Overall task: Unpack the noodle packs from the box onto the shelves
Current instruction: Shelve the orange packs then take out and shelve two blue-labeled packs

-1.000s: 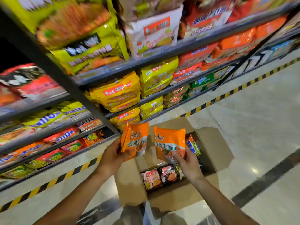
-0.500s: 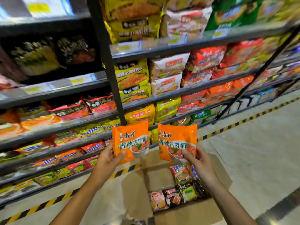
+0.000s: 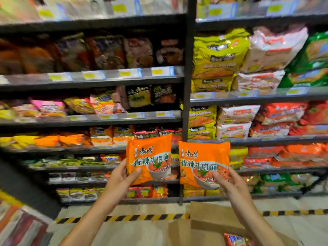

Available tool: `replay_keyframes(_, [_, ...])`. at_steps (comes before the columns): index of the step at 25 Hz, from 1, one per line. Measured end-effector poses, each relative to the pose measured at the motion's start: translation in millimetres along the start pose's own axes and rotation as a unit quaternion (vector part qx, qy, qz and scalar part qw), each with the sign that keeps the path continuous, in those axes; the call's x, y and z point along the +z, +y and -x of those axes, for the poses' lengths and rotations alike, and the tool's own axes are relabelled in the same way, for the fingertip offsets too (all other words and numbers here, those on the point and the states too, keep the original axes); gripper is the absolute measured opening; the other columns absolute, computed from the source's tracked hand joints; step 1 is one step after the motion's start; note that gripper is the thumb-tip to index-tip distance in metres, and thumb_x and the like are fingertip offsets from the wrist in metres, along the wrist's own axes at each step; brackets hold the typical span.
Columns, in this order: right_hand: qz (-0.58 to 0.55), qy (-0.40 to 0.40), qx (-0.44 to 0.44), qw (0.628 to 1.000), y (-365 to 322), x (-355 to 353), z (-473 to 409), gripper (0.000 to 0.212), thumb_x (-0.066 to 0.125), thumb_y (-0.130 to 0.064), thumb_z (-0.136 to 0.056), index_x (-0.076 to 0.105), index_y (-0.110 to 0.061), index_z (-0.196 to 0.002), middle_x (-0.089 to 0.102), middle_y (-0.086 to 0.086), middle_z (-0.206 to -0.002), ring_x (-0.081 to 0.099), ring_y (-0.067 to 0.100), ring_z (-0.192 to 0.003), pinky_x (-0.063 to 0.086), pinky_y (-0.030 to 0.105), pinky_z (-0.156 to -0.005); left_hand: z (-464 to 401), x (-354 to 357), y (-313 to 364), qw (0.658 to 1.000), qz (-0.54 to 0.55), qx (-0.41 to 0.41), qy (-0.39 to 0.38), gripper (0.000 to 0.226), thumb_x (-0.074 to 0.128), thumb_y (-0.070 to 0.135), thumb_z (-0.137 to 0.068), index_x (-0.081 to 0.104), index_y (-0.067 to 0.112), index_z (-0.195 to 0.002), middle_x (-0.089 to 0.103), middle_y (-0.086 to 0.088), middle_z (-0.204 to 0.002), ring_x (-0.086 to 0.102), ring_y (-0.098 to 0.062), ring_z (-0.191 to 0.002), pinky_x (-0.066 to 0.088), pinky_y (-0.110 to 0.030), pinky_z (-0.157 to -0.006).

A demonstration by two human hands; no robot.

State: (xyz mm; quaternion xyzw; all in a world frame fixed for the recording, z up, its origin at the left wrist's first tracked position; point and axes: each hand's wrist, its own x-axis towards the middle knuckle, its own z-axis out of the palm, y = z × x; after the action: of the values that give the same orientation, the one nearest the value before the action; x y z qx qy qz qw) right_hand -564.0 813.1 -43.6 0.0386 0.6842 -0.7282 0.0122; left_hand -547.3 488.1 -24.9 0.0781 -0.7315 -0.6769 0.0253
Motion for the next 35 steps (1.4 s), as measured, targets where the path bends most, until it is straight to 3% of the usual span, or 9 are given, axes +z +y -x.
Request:
replay_keyframes(5, [0.004,-0.038,-0.022,0.999,-38.4,84.0,-10.4,0.034,0.072,-0.031,-0.084,0.068,-0.023,-0.117,0.076,-0.004,-0.109,0.071,0.016,-0.105,0.053,0.042,-0.093,8.0,-76.1,23.9,0.996,0.043,0.032,0.065,0.029,0.066,0.023,-0.091,0.059,0.031,-0.118,0.075,0.013,-0.105,0.072,-0.006,-0.095,0.056,-0.015,-0.066])
replay_keyframes(12, [0.009,-0.073,-0.055,0.996,-73.8,254.0,-27.4,0.031,0.069,-0.028,-0.087,0.068,-0.023,-0.117,0.077,-0.001,-0.109,0.072,0.018,-0.104,0.051,0.044,-0.094,-17.7,-232.9,35.1,0.988,0.108,0.067,0.089,0.034,0.067,0.020,-0.088,0.060,0.024,-0.121,0.075,0.005,-0.111,0.070,-0.012,-0.104,0.058,-0.022,-0.078])
replay_keyframes(15, [-0.006,-0.096,-0.072,0.993,-86.6,336.8,-38.7,0.028,0.067,-0.024,-0.089,0.068,-0.023,-0.117,0.077,-0.001,-0.109,0.073,0.016,-0.100,0.052,0.035,-0.083,-35.7,-310.8,44.9,0.986,0.113,0.085,0.091,0.048,0.077,0.039,-0.079,0.061,0.024,-0.122,0.074,0.003,-0.113,0.069,-0.015,-0.108,0.058,-0.026,-0.084])
replay_keyframes(17, [-0.010,-0.105,-0.084,0.991,-95.3,376.3,-44.8,0.027,0.066,-0.023,-0.091,0.067,-0.024,-0.117,0.077,-0.001,-0.107,0.072,0.008,-0.084,0.052,0.023,-0.069,-48.5,-350.5,50.9,0.985,0.110,0.095,0.093,0.059,0.081,0.047,-0.072,0.060,0.024,-0.122,0.074,0.004,-0.114,0.069,-0.014,-0.107,0.057,-0.027,-0.084])
replay_keyframes(19, [-0.011,-0.104,-0.087,0.991,-102.6,411.7,-53.8,0.026,0.066,-0.021,-0.091,0.067,-0.024,-0.116,0.077,0.000,-0.106,0.072,0.007,-0.081,0.055,0.024,-0.074,-64.7,-386.6,59.9,0.984,0.110,0.106,0.092,0.064,0.083,0.051,-0.068,0.061,0.025,-0.122,0.074,0.003,-0.114,0.070,-0.014,-0.106,0.058,-0.024,-0.081])
replay_keyframes(22, [-0.020,-0.100,-0.094,0.990,-117.0,451.9,-69.8,0.025,0.065,-0.016,-0.091,0.068,-0.021,-0.115,0.077,0.002,-0.107,0.073,0.018,-0.101,0.050,0.042,-0.098,-97.2,-424.9,77.1,0.983,0.100,0.120,0.095,0.037,0.072,0.028,-0.085,0.061,0.025,-0.120,0.075,0.003,-0.111,0.071,-0.013,-0.101,0.059,-0.022,-0.075])
replay_keyframes(25, [-0.031,-0.114,-0.101,0.988,-128.7,478.6,-92.0,0.029,0.064,-0.018,-0.090,0.068,-0.018,-0.118,0.076,0.005,-0.110,0.073,0.022,-0.104,0.055,0.044,-0.095,-128.2,-449.8,94.0,0.979,0.103,0.142,0.107,0.034,0.066,0.018,-0.087,0.062,0.020,-0.121,0.074,-0.001,-0.112,0.071,-0.017,-0.103,0.059,-0.027,-0.078])
replay_keyframes(29, [-0.044,-0.134,-0.123,0.982,-143.3,510.7,-133.0,0.028,0.065,-0.017,-0.089,0.069,-0.017,-0.116,0.077,0.003,-0.108,0.073,0.022,-0.103,0.059,0.031,-0.084,-165.9,-475.9,114.9,0.970,0.101,0.162,0.148,0.033,0.064,0.019,-0.088,0.063,0.018,-0.121,0.074,-0.002,-0.113,0.071,-0.019,-0.104,0.058,-0.031,-0.084])
replay_keyframes(35, [-0.066,-0.186,-0.128,0.972,-166.9,568.5,-181.0,0.032,0.067,-0.024,-0.088,0.068,-0.020,-0.119,0.077,0.001,-0.110,0.072,0.020,-0.104,0.052,0.046,-0.096,-214.9,-530.8,148.2,0.962,0.084,0.166,0.201,0.030,0.064,0.020,-0.090,0.064,0.017,-0.120,0.075,-0.002,-0.110,0.072,-0.022,-0.101,0.057,-0.032,-0.080])
